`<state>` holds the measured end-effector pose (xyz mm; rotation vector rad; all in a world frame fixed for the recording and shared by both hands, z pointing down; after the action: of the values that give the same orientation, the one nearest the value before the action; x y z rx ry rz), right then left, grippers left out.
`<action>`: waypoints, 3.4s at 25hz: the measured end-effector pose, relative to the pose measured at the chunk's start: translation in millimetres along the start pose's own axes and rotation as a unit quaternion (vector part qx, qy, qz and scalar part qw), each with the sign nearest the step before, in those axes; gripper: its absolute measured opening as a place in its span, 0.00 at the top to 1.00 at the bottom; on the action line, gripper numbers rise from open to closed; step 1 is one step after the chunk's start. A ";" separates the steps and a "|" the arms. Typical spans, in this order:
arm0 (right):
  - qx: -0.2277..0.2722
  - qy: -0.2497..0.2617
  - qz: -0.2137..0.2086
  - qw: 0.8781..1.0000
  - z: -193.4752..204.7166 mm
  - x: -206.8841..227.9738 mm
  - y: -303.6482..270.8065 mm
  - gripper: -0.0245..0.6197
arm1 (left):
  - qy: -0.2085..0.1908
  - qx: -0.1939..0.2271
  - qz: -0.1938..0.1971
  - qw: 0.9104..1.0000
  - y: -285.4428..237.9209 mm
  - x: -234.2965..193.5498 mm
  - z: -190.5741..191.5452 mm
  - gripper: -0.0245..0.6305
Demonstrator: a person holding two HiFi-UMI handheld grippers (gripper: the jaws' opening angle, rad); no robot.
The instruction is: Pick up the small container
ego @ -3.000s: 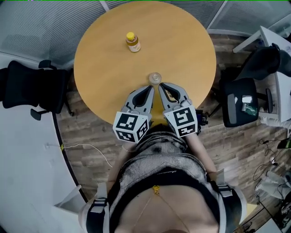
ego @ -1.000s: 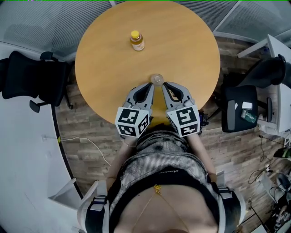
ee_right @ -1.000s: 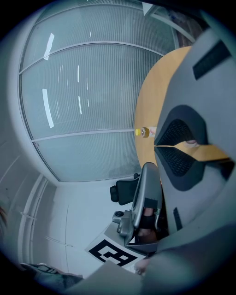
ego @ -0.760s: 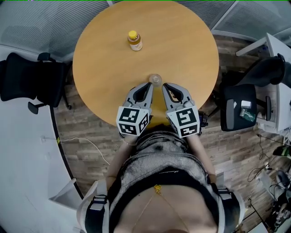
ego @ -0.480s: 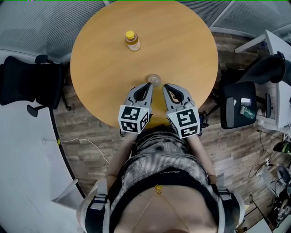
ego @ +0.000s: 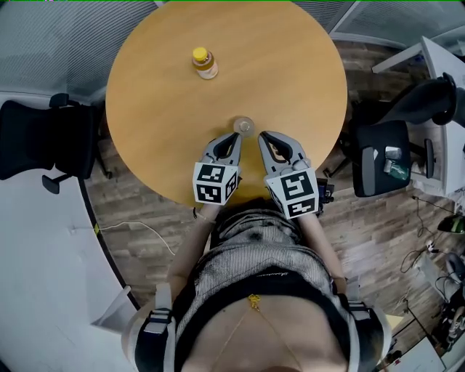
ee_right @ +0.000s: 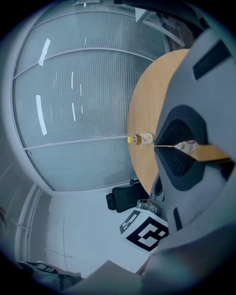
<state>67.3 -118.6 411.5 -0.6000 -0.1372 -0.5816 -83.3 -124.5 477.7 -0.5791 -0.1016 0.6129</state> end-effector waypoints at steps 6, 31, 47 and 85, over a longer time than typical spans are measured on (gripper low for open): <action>-0.007 -0.012 0.013 1.000 3.6 -0.3 -0.5 0.93 | -0.003 -0.035 0.016 0.999 -14.7 -3.0 20.1 0.93; -0.023 -0.026 0.041 0.999 15.4 11.1 -2.4 0.93 | -0.001 -0.084 0.040 0.996 -41.4 -10.0 38.9 0.93; -0.034 -0.029 0.043 0.998 17.1 15.1 -5.1 0.93 | -0.016 -0.081 0.045 0.996 -40.9 -17.5 53.6 0.77; -0.051 -0.040 0.043 0.997 21.3 25.8 -14.2 0.93 | -0.087 -0.103 0.053 0.989 -110.3 -11.9 68.6 0.42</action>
<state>81.8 -128.2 443.4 -0.7246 -0.1574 -0.4841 -53.9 -171.6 595.7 -0.7343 -0.3022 0.7620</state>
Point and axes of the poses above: the fingertips, and each gripper's own axes: y backward along the fingers, x to its right, z out of its underside, the point moved 9 cm from there along y, backward along the fingers, and after that the axes turned 13 degrees about -y, right-handed, at the moved point
